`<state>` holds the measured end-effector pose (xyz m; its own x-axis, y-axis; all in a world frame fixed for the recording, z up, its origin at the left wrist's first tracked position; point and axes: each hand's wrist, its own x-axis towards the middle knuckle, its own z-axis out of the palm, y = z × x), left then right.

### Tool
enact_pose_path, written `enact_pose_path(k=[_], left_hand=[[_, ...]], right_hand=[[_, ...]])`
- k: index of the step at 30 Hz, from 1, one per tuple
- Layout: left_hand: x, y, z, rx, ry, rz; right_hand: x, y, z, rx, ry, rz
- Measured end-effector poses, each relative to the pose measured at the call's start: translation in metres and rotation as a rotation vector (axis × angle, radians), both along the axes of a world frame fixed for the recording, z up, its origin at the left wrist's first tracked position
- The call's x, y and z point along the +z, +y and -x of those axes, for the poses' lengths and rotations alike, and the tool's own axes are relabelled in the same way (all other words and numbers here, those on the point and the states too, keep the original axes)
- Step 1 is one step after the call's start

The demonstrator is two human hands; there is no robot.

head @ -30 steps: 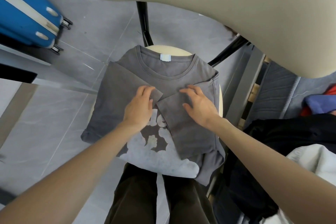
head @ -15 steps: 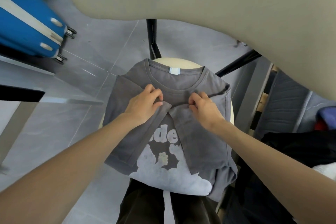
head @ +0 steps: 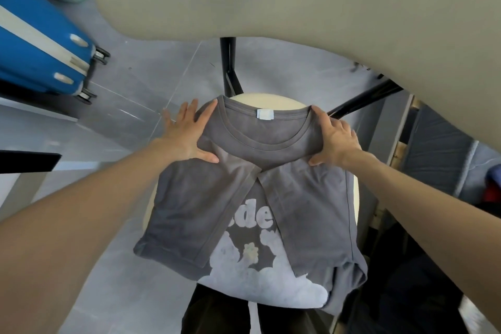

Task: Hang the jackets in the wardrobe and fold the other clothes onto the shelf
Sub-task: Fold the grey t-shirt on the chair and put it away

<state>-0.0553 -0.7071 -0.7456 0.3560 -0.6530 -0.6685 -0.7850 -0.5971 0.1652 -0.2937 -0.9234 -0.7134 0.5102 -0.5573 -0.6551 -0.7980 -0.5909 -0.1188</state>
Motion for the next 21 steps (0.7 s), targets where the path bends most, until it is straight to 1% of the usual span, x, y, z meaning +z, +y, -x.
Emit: enact_pose_path(k=[5,10,14,18,21], left_hand=[[-0.001,-0.013,-0.003,0.032,0.079,0.054],[0.009,-0.024,0.000,0.050,-0.041,0.123],[0.021,-0.013,0.014,0.067,-0.054,0.223],[0.042,-0.003,0.015,-0.033,-0.126,0.236],[0.059,-0.006,0.011,-0.108,-0.250,0.217]], right_hand=[[-0.003,0.005,0.000,0.055,-0.027,0.149],[0.001,0.013,0.011,0.109,-0.032,0.189],[0.013,0.018,0.016,0.179,-0.039,0.192],[0.034,0.012,0.016,0.209,-0.104,0.236],[0.049,0.007,0.013,0.260,-0.160,0.292]])
